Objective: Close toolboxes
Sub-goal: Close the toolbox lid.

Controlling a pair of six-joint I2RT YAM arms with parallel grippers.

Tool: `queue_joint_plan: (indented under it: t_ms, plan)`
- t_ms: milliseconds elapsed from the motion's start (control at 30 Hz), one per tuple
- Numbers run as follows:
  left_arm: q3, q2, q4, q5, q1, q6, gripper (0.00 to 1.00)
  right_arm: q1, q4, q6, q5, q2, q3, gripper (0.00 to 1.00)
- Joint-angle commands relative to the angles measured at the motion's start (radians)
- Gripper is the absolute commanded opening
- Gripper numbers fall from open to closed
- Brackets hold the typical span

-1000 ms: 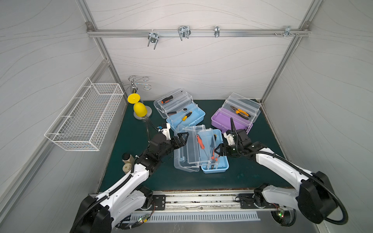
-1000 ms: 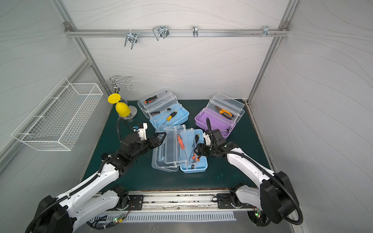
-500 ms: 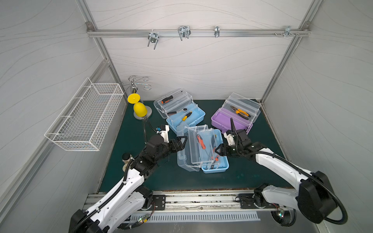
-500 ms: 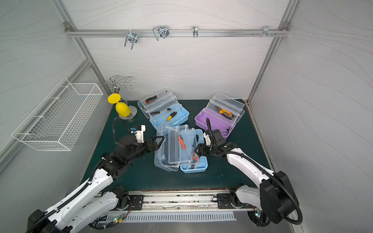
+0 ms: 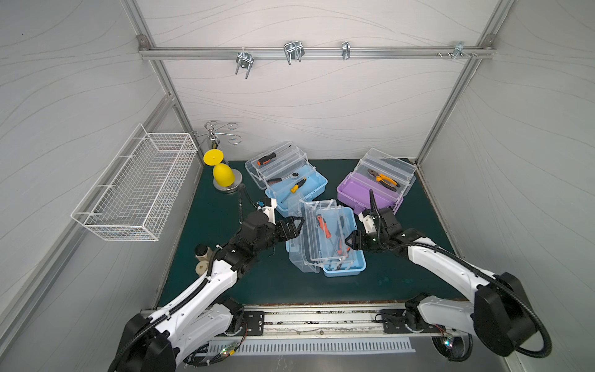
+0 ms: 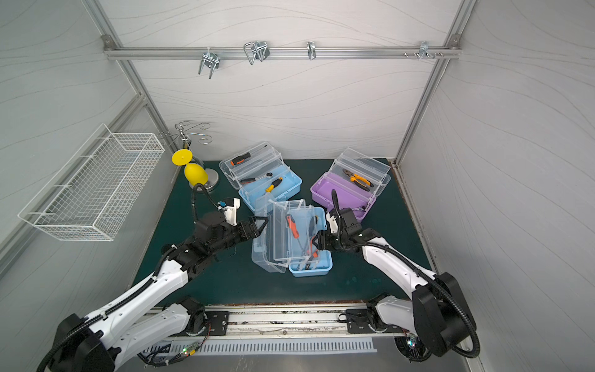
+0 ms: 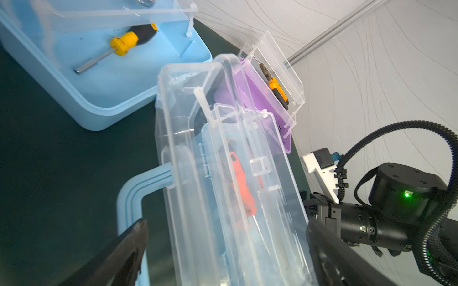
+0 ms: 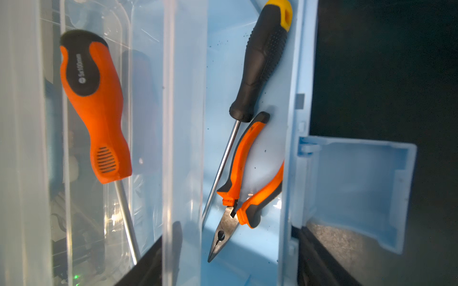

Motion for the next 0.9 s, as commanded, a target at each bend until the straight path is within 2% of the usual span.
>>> queue_joint_plan:
  t_ms: [0, 233, 367, 733, 867]
  plan:
    - [0.082, 0.039, 0.114, 0.017, -0.051, -0.016, 1.0, 0.004, 0.023, -0.006, -0.06, 0.013, -0.022, 0.69]
    - [0.166, 0.135, 0.119, -0.019, -0.154, 0.019, 1.0, 0.006, 0.03, 0.001, -0.07, 0.005, -0.03, 0.71]
    - [0.209, 0.173, 0.111, -0.025, -0.185, 0.037, 1.0, 0.006, 0.012, 0.003, -0.065, -0.009, -0.024, 0.78]
    - [0.284, 0.25, 0.074, -0.03, -0.211, 0.066, 1.0, 0.005, -0.103, 0.0, 0.047, -0.066, 0.001, 0.99]
    - [0.32, 0.272, 0.038, -0.033, -0.22, 0.083, 1.0, 0.003, -0.132, -0.003, 0.083, -0.098, 0.002, 0.99]
